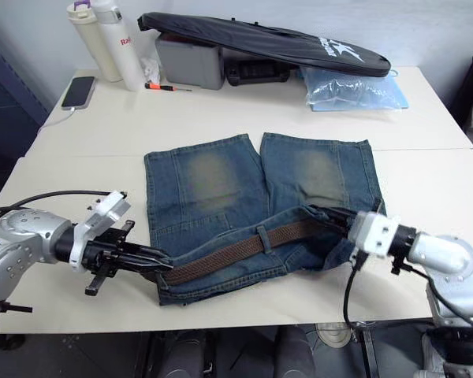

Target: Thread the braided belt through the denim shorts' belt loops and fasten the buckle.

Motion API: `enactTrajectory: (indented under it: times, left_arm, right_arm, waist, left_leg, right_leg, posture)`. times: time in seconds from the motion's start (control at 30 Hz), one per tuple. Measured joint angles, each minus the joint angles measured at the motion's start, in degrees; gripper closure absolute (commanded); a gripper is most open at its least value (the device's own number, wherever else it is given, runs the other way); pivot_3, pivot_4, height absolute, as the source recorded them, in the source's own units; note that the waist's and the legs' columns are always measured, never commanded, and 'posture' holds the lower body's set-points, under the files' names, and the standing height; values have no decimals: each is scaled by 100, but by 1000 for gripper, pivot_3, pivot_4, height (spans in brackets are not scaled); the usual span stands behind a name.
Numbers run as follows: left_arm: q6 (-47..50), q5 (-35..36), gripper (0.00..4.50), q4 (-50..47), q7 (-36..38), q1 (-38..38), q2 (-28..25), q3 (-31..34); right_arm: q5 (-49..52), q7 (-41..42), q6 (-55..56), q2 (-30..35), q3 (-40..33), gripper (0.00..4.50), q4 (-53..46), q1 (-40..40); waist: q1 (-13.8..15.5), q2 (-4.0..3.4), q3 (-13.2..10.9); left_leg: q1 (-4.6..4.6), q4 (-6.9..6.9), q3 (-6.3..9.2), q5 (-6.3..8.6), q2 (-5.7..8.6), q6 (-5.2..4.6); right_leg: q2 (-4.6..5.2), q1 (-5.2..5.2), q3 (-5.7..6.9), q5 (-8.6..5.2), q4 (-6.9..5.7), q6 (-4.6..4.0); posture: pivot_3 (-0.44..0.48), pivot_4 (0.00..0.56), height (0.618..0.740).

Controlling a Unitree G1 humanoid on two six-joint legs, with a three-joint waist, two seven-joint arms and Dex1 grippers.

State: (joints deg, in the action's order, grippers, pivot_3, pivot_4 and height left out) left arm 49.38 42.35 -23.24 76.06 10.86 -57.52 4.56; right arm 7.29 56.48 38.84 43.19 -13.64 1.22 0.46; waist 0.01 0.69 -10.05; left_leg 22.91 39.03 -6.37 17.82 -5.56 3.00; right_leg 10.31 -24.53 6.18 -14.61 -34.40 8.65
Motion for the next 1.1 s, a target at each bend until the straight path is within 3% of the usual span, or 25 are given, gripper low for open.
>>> enactTrajectory:
  times: [0.1, 0.27, 0.57, 0.6, 0.83, 0.9, 1.1]
  left_arm:
    - [-331, -6, 4500, -219, 196, -512, -79, -13]
    - [-914, -164, 4500, -437, 347, -756, -230, -122]
    - [-1813, -891, 4500, -401, 358, -1127, -466, -794]
    - [-1694, -855, 4021, -360, 357, -1057, -466, -857]
    - [-790, -483, 958, 87, 474, -351, -536, -929]
    - [-652, -374, 78, 264, 479, -118, -425, -907]
    - [147, 474, 78, 802, 476, 726, -162, -503]
  right_arm:
    - [-246, -139, 1269, 13, -39, 4149, 598, 283]
    - [-429, -396, 2471, 278, 39, 4149, 1387, 221]
    - [-550, -629, 3376, 986, 822, 4149, 2116, 351]
    - [-500, -665, 3379, 1081, 890, 3103, 2135, 399]
    - [-190, -890, 3172, 1539, 833, 20, 2664, 431]
    - [-60, -953, 3066, 1629, 809, 0, 2690, 316]
    - [507, -1110, 2456, 1940, 418, 0, 2326, -280]
  waist:
    - [-29, -1, -2]
    - [-45, -4, -5]
    - [-41, -6, -6]
    - [-33, -5, -6]
    - [-27, -7, -6]
    - [-27, -10, -7]
    - [-25, -12, -9]
  left_leg:
    - [-8, 2, -3, 0, -1, 0]
    - [-77, -10, -19, 2, -5, 3]
    - [-79, -11, -21, 3, -6, 4]
    - [-80, -11, -19, 3, -6, 4]
    - [-83, -7, -21, 3, -8, 4]
    - [-82, -6, -21, 3, -8, 4]
    - [-83, -4, -19, 2, -9, 5]
  right_leg:
    - [0, 1, -5, -1, -2, -2]
    - [-2, 42, -21, -12, 7, -19]
    - [-3, 43, -21, -15, 7, -21]
    - [-3, 44, -21, -15, 5, -21]
    - [-4, 47, -21, -15, 3, -21]
    - [-4, 47, -22, -14, 2, -21]
    - [-4, 47, -21, -14, -4, -20]
  posture:
    - [0, 150, 739]
    - [0, 150, 739]
    - [0, 150, 739]
    - [0, 150, 739]
    - [0, 150, 739]
    - [0, 150, 739]
    - [0, 150, 739]
